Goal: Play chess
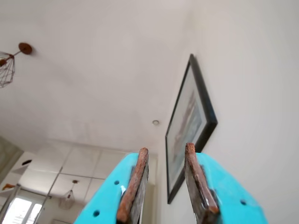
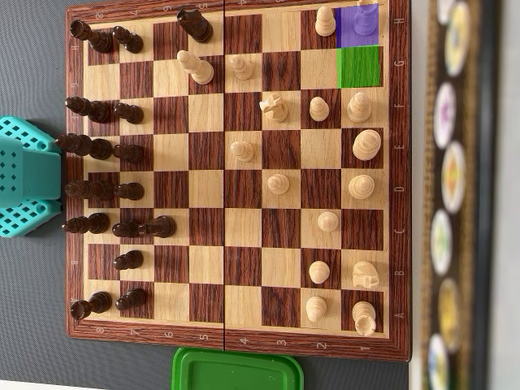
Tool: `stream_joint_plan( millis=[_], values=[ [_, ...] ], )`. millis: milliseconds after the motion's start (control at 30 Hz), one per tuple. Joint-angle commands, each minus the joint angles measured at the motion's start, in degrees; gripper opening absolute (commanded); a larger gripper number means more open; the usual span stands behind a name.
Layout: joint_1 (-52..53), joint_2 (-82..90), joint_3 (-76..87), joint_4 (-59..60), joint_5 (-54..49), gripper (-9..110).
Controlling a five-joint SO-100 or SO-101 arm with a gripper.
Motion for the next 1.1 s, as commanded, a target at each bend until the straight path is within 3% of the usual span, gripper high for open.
stream_joint_plan(
  millis=[0, 433, 733, 1067],
  values=[
    [0.09, -0.53, -5.1, 10.46, -0.44, 13],
    [-1.23, -0.53, -17.84, 51.68, -0.26, 12],
    [-12.57, -1.05, -21.53, 85.17, 0.26, 12],
    [-20.48, -15.73, -28.83, 105.64, 0.35, 12]
  ],
)
